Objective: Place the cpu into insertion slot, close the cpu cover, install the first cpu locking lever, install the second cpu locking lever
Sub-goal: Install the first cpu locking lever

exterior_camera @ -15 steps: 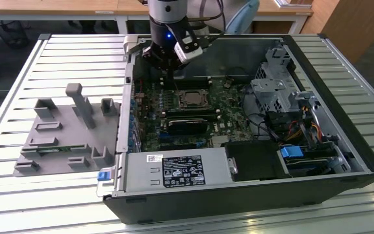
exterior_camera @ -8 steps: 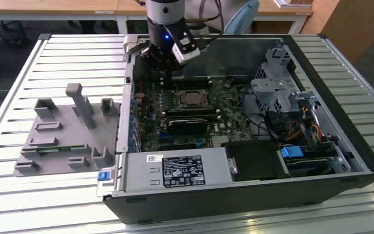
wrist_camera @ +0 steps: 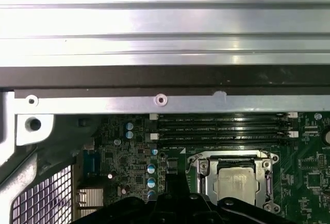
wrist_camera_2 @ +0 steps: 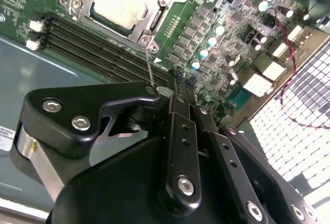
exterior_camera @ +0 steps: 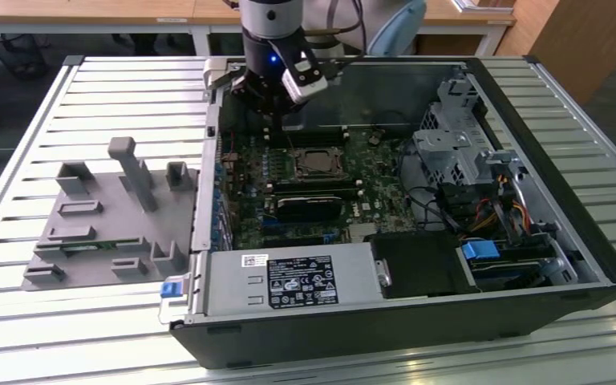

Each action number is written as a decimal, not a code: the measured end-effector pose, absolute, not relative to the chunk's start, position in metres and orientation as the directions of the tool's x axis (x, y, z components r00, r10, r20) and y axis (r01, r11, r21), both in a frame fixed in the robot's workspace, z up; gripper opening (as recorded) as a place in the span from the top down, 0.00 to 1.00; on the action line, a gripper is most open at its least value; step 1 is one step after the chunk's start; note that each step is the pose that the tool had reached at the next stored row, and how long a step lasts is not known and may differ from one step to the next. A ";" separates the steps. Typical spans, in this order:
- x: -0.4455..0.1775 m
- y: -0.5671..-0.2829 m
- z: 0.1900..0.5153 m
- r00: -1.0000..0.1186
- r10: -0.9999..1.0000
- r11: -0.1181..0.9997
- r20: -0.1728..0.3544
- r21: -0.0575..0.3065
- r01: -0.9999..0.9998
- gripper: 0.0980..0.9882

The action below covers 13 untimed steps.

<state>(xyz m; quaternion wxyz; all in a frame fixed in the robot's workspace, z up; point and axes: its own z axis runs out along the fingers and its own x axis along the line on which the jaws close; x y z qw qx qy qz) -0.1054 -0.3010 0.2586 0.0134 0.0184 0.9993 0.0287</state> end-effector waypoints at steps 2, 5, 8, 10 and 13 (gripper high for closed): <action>-0.105 -0.298 0.258 -0.999 0.038 0.998 -0.026 0.058 0.036 0.99; -0.105 -0.295 0.258 -0.999 0.038 0.998 -0.026 0.058 0.036 0.99; -0.103 -0.294 0.258 -0.999 0.037 0.998 -0.026 0.058 0.036 0.99; -0.101 -0.293 0.258 -0.999 0.037 0.998 -0.026 0.058 0.036 0.99; -0.094 -0.292 0.257 -0.999 0.037 0.998 -0.026 0.058 0.036 0.99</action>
